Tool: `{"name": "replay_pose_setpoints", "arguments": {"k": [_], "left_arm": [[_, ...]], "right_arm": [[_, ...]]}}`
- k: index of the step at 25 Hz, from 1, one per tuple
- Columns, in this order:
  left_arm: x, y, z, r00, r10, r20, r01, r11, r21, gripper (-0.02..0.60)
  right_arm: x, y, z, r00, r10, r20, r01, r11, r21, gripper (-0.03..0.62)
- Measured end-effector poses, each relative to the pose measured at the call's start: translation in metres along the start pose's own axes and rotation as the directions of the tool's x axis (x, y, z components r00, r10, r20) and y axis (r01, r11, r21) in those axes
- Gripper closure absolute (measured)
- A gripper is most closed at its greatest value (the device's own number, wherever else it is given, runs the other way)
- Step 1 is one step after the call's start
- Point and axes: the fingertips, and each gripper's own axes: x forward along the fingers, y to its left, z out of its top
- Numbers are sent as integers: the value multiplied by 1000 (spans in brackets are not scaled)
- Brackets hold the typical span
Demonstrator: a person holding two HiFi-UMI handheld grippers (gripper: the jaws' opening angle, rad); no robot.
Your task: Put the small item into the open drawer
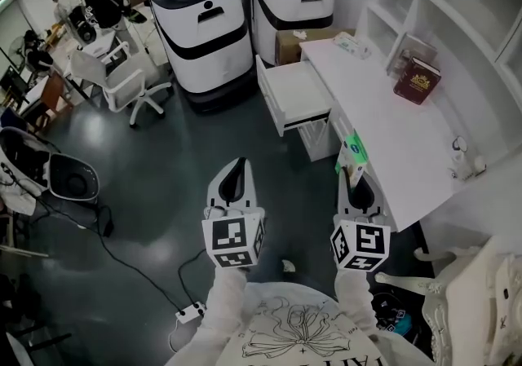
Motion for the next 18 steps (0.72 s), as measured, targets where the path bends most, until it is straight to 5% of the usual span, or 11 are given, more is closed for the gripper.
{"name": "replay_pose_setpoints", "arguments": {"k": [10,18], "left_arm": [[25,1,-3,999,27,-22,-27,1000,-6,577],[100,15,2,1000,-4,-25,4,1000,-8,577]], "right_arm": [[25,-13,-5,1000,8,-20,-8,1000,5,505],[94,-26,0,1000,-8,-27,8,1000,4,505]]}}
